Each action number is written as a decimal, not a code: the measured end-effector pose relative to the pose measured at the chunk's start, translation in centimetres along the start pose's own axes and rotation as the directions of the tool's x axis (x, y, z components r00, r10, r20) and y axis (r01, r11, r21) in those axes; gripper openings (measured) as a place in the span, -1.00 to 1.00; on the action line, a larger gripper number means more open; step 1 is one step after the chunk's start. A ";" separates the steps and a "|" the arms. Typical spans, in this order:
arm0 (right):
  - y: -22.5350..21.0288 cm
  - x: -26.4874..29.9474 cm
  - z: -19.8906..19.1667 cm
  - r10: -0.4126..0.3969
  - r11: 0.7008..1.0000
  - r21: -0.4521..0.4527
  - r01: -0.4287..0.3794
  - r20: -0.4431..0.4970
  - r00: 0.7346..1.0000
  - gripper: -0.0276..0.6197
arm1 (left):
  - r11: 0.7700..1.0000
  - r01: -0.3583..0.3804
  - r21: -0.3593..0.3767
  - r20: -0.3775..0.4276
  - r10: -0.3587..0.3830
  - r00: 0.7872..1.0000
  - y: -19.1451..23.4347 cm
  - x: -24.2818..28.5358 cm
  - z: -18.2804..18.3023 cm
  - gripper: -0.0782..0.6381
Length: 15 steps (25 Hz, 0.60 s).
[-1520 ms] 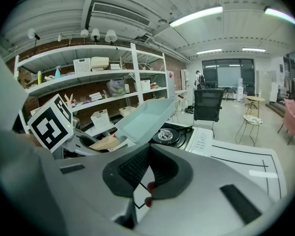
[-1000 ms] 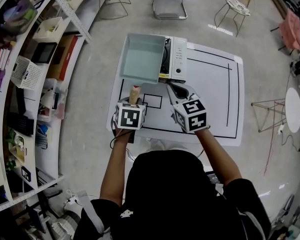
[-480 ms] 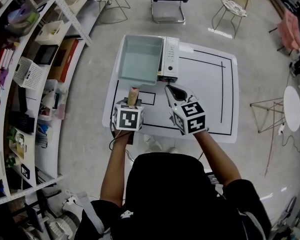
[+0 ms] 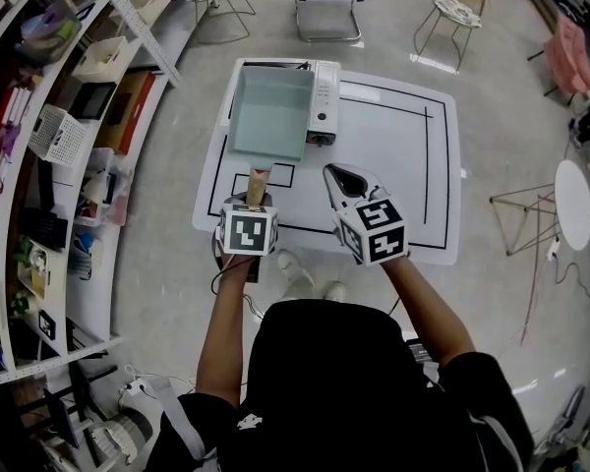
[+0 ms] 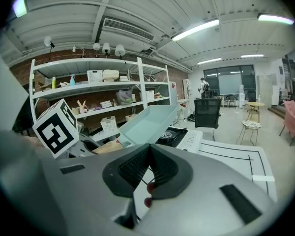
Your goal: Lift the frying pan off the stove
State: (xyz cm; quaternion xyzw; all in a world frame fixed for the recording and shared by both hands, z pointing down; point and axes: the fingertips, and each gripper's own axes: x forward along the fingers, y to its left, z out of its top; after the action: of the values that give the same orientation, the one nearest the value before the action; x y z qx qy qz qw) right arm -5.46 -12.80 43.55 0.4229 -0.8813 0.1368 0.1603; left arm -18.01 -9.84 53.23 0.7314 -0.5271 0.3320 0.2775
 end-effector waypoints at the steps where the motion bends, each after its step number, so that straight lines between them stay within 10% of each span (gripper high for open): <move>1: 0.1 -0.5 -0.2 0.003 1.000 -0.001 -0.003 0.002 1.000 -0.91 | 1.000 -0.002 0.000 0.001 0.002 1.000 -0.4 -0.2 -0.3 -0.56; 15: 1.0 -6.2 -2.4 0.032 0.999 -0.013 -0.032 0.026 0.999 -0.91 | 0.999 -0.037 -0.001 0.013 0.037 0.999 -4.7 -3.6 -3.4 -0.56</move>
State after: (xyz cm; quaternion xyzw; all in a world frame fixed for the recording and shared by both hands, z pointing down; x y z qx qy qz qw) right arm -2.16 -6.92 43.18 0.4094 -0.8909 0.1282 0.1491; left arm -14.99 -3.77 52.28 0.7235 -0.5427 0.3319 0.2681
